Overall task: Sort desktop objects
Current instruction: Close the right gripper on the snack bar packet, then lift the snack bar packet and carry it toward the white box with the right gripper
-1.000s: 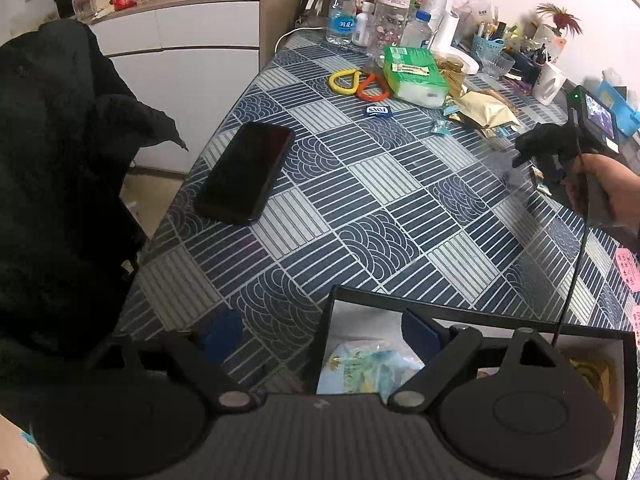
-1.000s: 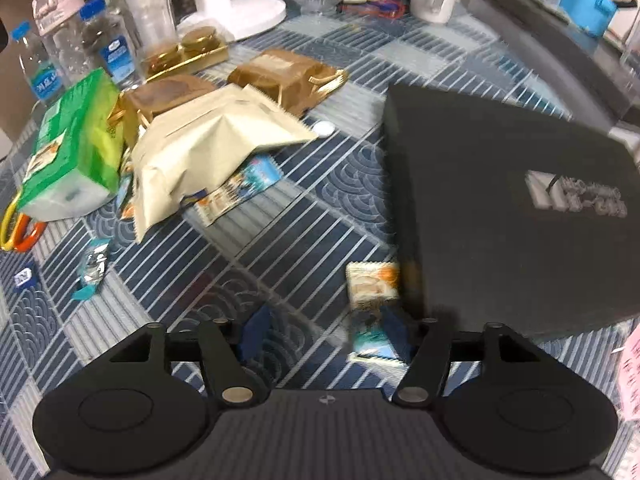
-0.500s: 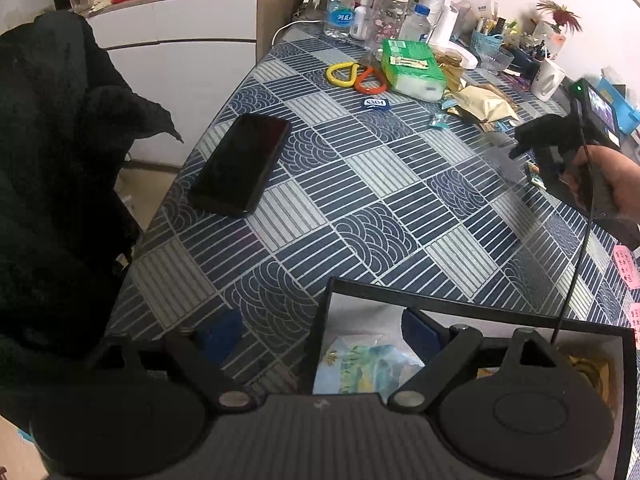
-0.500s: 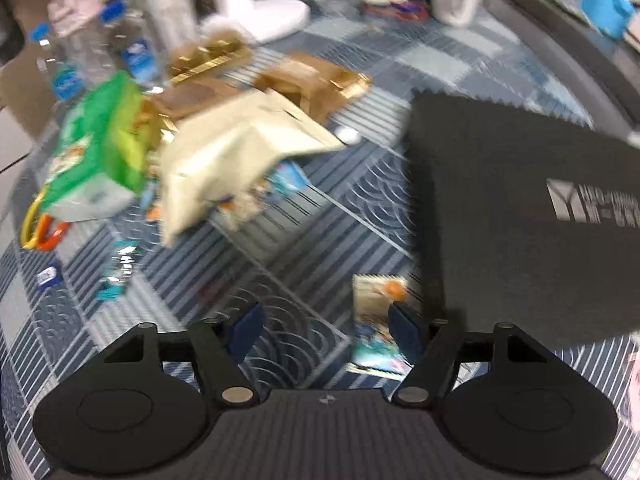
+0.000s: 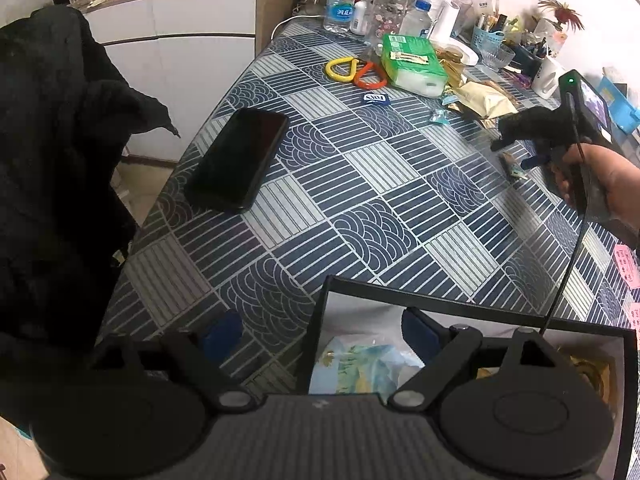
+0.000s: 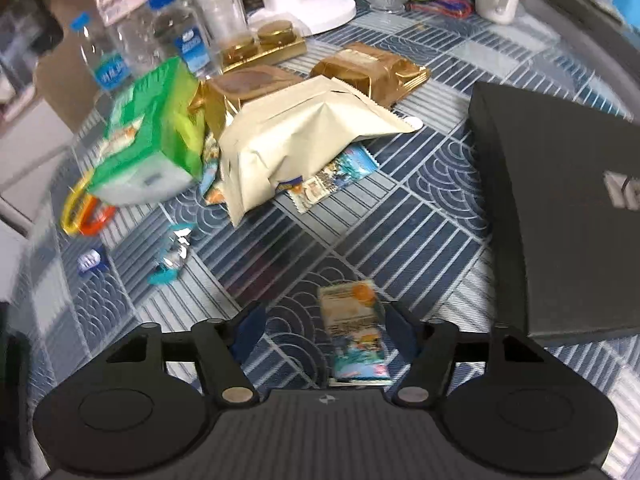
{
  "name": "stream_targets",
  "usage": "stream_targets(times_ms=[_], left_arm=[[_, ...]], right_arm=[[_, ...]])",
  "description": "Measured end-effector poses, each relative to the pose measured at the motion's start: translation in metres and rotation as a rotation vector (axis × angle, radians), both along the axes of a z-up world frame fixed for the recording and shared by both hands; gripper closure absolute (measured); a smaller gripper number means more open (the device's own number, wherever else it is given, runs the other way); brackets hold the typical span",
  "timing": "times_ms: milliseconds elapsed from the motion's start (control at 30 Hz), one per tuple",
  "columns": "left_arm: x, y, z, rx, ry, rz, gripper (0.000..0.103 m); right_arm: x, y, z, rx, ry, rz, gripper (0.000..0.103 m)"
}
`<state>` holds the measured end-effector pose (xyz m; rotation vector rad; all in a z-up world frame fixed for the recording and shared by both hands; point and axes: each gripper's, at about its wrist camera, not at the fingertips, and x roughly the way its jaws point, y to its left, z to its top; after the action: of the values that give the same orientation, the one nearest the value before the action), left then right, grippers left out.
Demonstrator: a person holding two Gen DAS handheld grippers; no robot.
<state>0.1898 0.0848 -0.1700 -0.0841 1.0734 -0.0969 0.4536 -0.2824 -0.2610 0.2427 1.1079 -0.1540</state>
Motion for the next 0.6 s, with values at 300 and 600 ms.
stream_targets(times_ms=[300, 600], left_arm=[[-0.002, 0.004, 0.002, -0.009, 0.001, 0.017, 0.000], [-0.012, -0.001, 0.018, -0.020, -0.033, -0.003, 0.000]], right_arm=[[-0.014, -0.008, 0.001, -0.007, -0.003, -0.039, 0.081], [-0.029, 0.003, 0.014, -0.018, -0.023, -0.028, 0.081]])
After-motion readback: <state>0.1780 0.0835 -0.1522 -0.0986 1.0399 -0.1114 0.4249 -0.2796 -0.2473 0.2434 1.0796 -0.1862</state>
